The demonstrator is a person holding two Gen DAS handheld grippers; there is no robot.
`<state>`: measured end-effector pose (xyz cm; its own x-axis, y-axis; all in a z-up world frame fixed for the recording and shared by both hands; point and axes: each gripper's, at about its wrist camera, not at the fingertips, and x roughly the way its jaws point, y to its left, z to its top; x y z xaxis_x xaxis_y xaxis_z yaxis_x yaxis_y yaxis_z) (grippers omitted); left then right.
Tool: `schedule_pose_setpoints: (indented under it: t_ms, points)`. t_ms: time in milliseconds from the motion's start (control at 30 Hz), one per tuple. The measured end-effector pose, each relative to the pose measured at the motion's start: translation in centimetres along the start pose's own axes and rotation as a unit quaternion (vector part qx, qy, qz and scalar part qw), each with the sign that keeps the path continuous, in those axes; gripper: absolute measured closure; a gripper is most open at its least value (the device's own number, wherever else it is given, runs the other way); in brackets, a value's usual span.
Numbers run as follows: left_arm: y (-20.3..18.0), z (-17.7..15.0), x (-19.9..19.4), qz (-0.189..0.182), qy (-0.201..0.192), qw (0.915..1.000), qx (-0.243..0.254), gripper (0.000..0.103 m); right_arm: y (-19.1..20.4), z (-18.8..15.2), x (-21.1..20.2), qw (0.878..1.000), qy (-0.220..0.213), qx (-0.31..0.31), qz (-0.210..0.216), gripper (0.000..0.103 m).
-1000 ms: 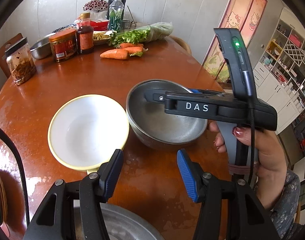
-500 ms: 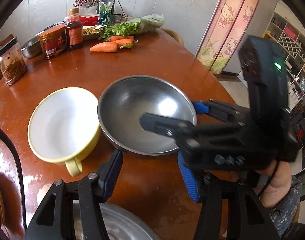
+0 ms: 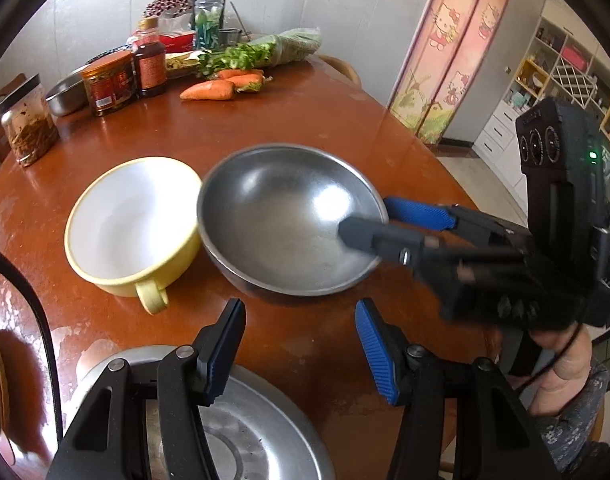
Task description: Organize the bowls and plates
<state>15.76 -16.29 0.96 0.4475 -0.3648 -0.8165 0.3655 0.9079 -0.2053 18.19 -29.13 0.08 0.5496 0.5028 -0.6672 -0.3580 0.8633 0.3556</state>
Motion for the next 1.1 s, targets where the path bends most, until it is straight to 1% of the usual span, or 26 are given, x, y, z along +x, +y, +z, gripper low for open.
schedule_pose_setpoints:
  t_ms: [100,133,200,233,300,367,400,467,500,633,700,733,767,900,1000,1100]
  points:
    - [0.5,0.4,-0.3,-0.01,-0.008,0.9998,-0.015,0.046,-1.0,1.1,0.3,1.0,-0.01,0.011,-0.016,0.027]
    - [0.6,0.6,-0.3,-0.011,-0.009,0.9998,-0.017,0.046,-1.3,1.5,0.6,1.0,-0.013,0.015,-0.015,0.027]
    - [0.6,0.8,-0.1,-0.016,-0.009,0.9996,-0.02,0.046,-1.7,2.1,1.2,1.0,-0.012,0.025,-0.005,0.027]
    - [0.5,1.0,0.1,-0.016,-0.008,0.9996,-0.02,0.046,-1.8,2.3,1.8,0.999,-0.007,0.031,0.007,0.027]
    - [0.4,1.2,0.4,-0.011,-0.009,0.9997,-0.018,0.046,-1.8,2.6,2.4,0.999,-0.001,0.04,0.022,0.027]
    - [0.3,1.2,0.7,-0.008,-0.006,0.9998,-0.016,0.045,-1.3,2.7,3.0,0.998,0.003,0.037,0.042,0.027]
    - [0.3,1.2,0.9,-0.007,-0.003,0.9998,-0.017,0.045,-1.0,2.7,3.2,0.998,0.005,0.035,0.045,0.026]
    - [0.5,1.3,1.2,-0.008,-0.001,0.9997,-0.022,0.045,-0.3,2.8,3.3,0.999,0.003,0.016,0.029,0.026]
    - [0.7,1.3,1.3,-0.008,0.002,0.9997,-0.024,0.045,-0.1,2.8,3.5,1.0,0.003,0.013,0.027,0.026]
    - [0.9,1.2,1.7,-0.004,0.008,0.9995,-0.029,0.045,-0.8,3.6,4.8,1.0,-0.001,0.018,0.014,0.026]
    - [0.8,1.2,1.8,-0.003,0.007,0.9996,-0.026,0.045,-0.9,3.9,5.6,1.0,0.005,0.012,0.013,0.028]
    - [0.9,1.3,1.8,-0.007,0.005,0.9996,-0.026,0.045,-0.8,3.9,5.9,1.0,0.011,0.01,0.016,0.033]
    - [0.9,1.4,1.9,-0.01,0.004,0.9996,-0.027,0.043,-0.7,3.7,6.0,0.999,0.017,0.012,0.024,0.034]
    - [1.4,1.5,1.9,0.002,-0.005,0.9995,-0.031,0.043,0.0,3.4,5.3,1.0,0.008,-0.001,0.017,0.035]
    - [1.7,1.5,1.5,-0.006,-0.013,0.9993,-0.034,0.043,0.2,3.3,4.9,1.0,0.005,-0.002,0.016,0.036]
    - [1.6,1.2,1.2,-0.001,-0.017,0.9994,-0.031,0.043,0.5,3.0,4.8,1.0,0.005,-0.005,0.013,0.036]
